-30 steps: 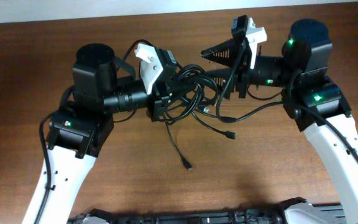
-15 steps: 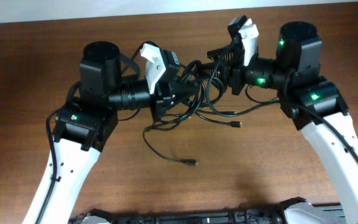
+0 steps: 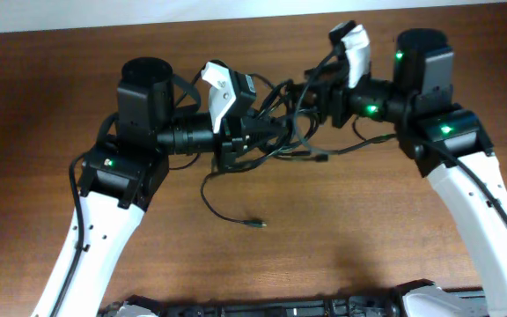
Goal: Untangle cables
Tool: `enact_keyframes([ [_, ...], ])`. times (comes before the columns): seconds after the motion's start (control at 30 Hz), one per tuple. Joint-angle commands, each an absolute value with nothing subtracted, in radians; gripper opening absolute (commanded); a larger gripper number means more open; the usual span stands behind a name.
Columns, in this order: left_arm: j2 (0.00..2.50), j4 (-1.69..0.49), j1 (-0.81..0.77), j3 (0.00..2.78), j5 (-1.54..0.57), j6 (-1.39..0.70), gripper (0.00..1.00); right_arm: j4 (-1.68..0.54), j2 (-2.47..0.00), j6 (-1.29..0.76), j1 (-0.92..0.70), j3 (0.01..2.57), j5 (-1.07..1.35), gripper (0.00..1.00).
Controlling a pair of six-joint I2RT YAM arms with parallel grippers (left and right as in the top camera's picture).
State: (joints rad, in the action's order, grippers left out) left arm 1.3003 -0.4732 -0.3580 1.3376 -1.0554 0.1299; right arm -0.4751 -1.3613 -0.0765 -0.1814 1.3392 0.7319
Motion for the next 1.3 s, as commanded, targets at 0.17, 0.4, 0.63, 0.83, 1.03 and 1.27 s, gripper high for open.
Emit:
enact_keyframes([
  [0.17, 1.243, -0.487, -0.287, 1.360, -1.258, 0.162, 0.00, -0.485, -1.403, -0.140, 0.096, 1.330, 0.650, 0.58],
  [0.4, 1.243, -0.490, -0.285, 1.360, -1.191, 0.162, 0.00, -0.476, -1.403, -0.095, 0.121, 1.330, 0.894, 0.67],
  [0.63, 1.243, -0.490, -0.285, 1.360, -0.949, 0.162, 0.00, -0.477, -1.403, 0.036, 0.121, 1.330, 1.202, 0.97],
  [0.83, 1.243, -0.479, -0.285, 1.360, -0.931, 0.163, 0.00, -0.476, -1.403, 0.068, 0.117, 1.330, 1.338, 0.99],
  [1.03, 1.244, -0.422, -0.315, 1.360, -1.059, 0.162, 0.00, -0.475, -1.403, 0.101, 0.092, 1.330, 1.350, 0.99],
  [1.27, 1.244, -0.371, -0.368, 1.360, -1.119, 0.163, 0.00, -0.476, -1.403, 0.100, 0.091, 1.330, 1.352, 0.99],
])
